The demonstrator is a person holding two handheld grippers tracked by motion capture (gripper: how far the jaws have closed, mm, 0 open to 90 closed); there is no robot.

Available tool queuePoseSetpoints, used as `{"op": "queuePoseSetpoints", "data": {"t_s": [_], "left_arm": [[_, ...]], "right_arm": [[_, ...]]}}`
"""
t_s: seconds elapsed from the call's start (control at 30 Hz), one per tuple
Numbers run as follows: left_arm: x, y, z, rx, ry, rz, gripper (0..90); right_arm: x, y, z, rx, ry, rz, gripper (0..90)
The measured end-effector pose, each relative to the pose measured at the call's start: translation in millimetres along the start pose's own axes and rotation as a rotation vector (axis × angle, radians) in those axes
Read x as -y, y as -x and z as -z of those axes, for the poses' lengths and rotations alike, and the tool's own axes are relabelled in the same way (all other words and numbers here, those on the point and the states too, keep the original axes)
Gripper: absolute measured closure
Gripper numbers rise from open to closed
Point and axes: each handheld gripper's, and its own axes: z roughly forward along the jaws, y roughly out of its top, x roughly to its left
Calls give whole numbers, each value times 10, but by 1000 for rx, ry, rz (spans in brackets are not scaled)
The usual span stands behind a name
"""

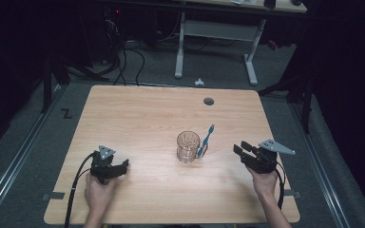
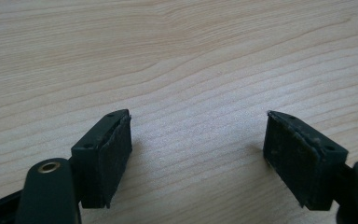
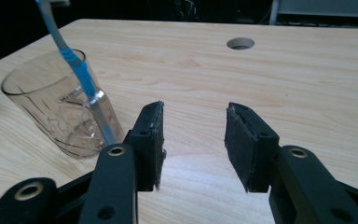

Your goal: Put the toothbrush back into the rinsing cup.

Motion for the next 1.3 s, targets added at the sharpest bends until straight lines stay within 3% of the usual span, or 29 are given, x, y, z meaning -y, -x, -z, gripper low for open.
{"op": "queuePoseSetpoints", "data": {"t_s": [0.8, 1.1, 1.2, 1.3], "left_arm": [[0, 0, 0, 0, 0, 0, 240], [0, 1, 0, 0, 0, 0, 241], [0, 1, 0, 0, 0, 0, 240], [0, 1, 0, 0, 0, 0, 240]], "right_arm": [[305, 219, -200, 107, -141, -4, 565], [401, 233, -290, 145, -196, 26, 559], [427, 229, -320, 141, -207, 15, 549], [445, 203, -357, 152, -219, 39, 545]]}}
